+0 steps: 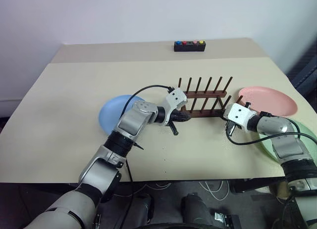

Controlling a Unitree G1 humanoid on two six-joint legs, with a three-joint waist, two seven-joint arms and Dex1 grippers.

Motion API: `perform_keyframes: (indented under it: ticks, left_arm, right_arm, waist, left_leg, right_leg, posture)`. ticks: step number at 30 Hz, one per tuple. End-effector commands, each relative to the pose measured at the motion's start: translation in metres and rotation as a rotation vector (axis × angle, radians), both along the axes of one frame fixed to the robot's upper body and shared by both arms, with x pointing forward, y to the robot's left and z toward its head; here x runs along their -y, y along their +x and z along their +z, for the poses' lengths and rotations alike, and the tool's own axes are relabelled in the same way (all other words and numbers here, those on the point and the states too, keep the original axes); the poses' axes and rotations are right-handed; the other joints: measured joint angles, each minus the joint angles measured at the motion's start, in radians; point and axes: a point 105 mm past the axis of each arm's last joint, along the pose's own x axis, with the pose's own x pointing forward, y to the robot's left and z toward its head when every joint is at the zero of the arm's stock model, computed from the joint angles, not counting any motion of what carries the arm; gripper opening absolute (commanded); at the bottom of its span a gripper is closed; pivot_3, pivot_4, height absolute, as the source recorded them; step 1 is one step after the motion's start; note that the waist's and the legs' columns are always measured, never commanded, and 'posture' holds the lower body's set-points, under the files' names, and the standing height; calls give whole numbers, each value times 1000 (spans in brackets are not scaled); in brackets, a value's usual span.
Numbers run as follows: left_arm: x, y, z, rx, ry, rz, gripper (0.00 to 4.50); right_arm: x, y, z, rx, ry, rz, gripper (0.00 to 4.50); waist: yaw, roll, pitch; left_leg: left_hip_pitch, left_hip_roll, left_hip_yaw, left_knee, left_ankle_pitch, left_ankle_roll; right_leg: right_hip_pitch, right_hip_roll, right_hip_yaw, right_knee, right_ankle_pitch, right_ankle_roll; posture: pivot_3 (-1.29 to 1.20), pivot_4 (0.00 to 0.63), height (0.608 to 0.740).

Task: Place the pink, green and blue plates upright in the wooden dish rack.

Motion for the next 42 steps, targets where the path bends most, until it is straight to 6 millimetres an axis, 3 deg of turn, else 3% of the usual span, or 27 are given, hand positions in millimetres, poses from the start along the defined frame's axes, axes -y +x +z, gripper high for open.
perform_keyframes:
  ticks: [1, 15, 21, 26, 30, 36, 42]
  left_arm:
    - [1, -1, 18, 34, -43, -13, 30]
    - [2, 1, 27, 48, -62, -12, 30]
    - [-2, -3, 32, 37, -82, -21, 30]
    - [-21, -10, 41, 15, -141, -49, 30]
    - [-30, -18, 55, -39, -206, -97, 1281]
    - [-46, -33, 67, -70, -229, -182, 4420]
    - [-59, -34, 68, -70, -230, -195, 4474]
  right_arm:
    - [5, 0, 25, 71, 13, -5, 64]
    - [1, -2, 37, 85, 74, -6, 64]
    - [-3, -11, 45, 81, 175, 1, 64]
    - [-4, -24, 65, 53, 379, 10, 64]
    - [-8, -33, 77, 7, 532, 35, 1296]
    - [-8, -37, 92, 22, 620, 52, 4356]
    - [-3, -37, 99, 37, 641, 43, 4442]
  waist:
    - [0, 0, 2]
    - [1, 0, 6]
    - [3, 0, 7]
    - [0, 0, 12]
    - [3, -1, 12]
    - [4, -1, 14]
    - [4, -1, 16]
  left_leg:
    - [0, 0, 0, 0, 0, 0]
    - [0, 0, 0, 0, -1, 1]
    - [0, 0, 0, 0, -1, 2]
    - [0, 0, 0, -1, -1, 2]
    - [-1, 0, 0, -1, -1, 2]
    - [-1, 0, -1, -1, -1, 2]
    - [-1, 0, -1, -1, -2, 2]
  right_leg:
    - [0, 0, 0, 0, 0, 0]
    - [0, 0, 0, 0, 0, 0]
    - [0, 0, 0, -1, 0, 0]
    - [0, 0, 0, -1, 0, 0]
    - [0, 0, 0, -1, 0, 0]
    - [-1, 0, 0, -1, 0, 0]
    - [-1, 0, 0, -1, 0, 0]
  posture:
    - [0, 150, 740]
    - [0, 150, 740]
    - [0, 150, 740]
    - [0, 150, 740]
    - [0, 150, 740]
    - [0, 150, 740]
    - [0, 150, 740]
